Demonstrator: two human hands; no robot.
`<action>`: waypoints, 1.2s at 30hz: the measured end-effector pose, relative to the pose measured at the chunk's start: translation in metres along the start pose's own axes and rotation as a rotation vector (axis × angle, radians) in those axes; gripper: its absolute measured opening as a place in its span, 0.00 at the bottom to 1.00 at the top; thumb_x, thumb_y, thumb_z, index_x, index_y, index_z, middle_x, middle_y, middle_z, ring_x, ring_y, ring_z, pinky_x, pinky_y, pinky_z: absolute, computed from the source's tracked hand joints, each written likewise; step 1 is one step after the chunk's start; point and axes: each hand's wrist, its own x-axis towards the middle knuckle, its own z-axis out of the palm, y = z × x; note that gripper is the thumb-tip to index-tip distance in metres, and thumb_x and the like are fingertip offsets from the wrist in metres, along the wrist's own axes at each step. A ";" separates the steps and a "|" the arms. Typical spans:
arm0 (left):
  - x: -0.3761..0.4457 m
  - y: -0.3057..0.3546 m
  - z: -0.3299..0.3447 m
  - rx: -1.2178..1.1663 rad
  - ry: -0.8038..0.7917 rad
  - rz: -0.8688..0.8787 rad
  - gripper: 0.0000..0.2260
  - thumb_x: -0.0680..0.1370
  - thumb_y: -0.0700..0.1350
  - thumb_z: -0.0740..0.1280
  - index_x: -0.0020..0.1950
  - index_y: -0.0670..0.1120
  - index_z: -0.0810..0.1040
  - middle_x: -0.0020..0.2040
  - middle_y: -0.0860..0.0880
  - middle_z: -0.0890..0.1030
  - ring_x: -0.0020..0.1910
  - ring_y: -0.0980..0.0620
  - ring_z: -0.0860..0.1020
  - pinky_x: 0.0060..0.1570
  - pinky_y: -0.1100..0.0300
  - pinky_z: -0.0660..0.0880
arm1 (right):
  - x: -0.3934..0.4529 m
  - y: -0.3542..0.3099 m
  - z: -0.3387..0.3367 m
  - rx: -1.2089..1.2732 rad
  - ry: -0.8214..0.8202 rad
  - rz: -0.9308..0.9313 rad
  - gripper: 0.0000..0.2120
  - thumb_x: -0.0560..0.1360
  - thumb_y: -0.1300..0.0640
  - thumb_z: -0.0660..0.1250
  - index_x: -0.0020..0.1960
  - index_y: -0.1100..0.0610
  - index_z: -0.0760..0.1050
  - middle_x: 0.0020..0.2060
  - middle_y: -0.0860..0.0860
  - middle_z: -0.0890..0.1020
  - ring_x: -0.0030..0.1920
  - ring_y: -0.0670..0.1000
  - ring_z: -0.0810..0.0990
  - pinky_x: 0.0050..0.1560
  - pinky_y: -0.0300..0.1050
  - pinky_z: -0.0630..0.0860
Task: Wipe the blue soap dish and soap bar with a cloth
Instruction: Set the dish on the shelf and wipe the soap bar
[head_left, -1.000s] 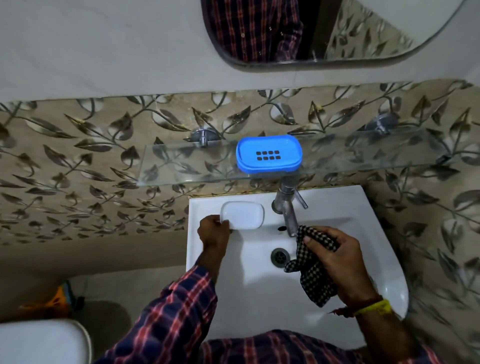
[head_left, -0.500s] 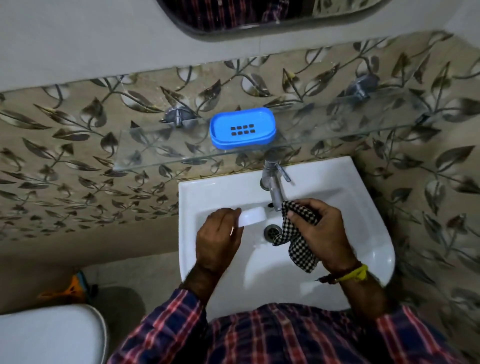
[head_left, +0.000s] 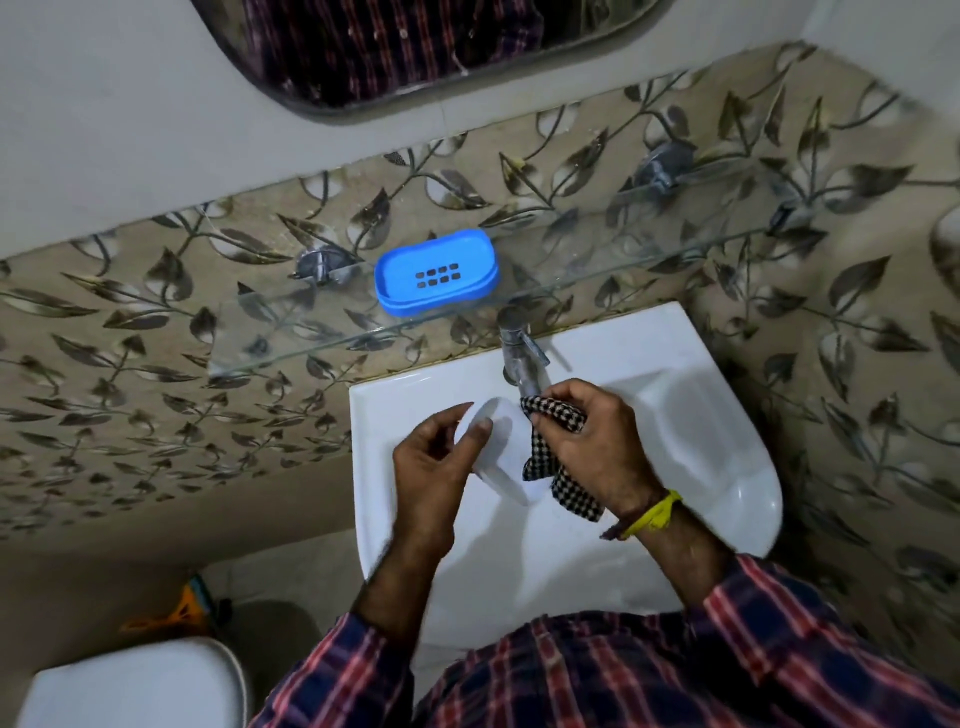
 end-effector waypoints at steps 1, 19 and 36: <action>-0.001 0.002 0.004 -0.110 -0.040 -0.051 0.11 0.73 0.46 0.76 0.54 0.45 0.87 0.52 0.42 0.87 0.50 0.48 0.84 0.45 0.56 0.80 | 0.003 0.000 0.000 0.020 -0.017 0.016 0.07 0.70 0.56 0.76 0.47 0.53 0.80 0.42 0.46 0.86 0.45 0.45 0.84 0.51 0.48 0.82; 0.020 0.008 0.003 -0.238 -0.205 -0.410 0.24 0.82 0.64 0.52 0.61 0.48 0.77 0.48 0.48 0.88 0.44 0.53 0.87 0.39 0.60 0.82 | 0.007 -0.045 0.017 0.101 -0.164 0.086 0.07 0.70 0.55 0.76 0.44 0.57 0.84 0.39 0.50 0.87 0.41 0.48 0.86 0.45 0.47 0.83; 0.009 0.010 0.012 -0.241 -0.418 -0.182 0.21 0.85 0.58 0.50 0.70 0.53 0.74 0.68 0.44 0.80 0.68 0.44 0.77 0.64 0.50 0.77 | 0.006 -0.059 0.024 0.553 -0.286 0.226 0.09 0.77 0.69 0.66 0.56 0.67 0.81 0.49 0.63 0.85 0.47 0.56 0.83 0.54 0.50 0.79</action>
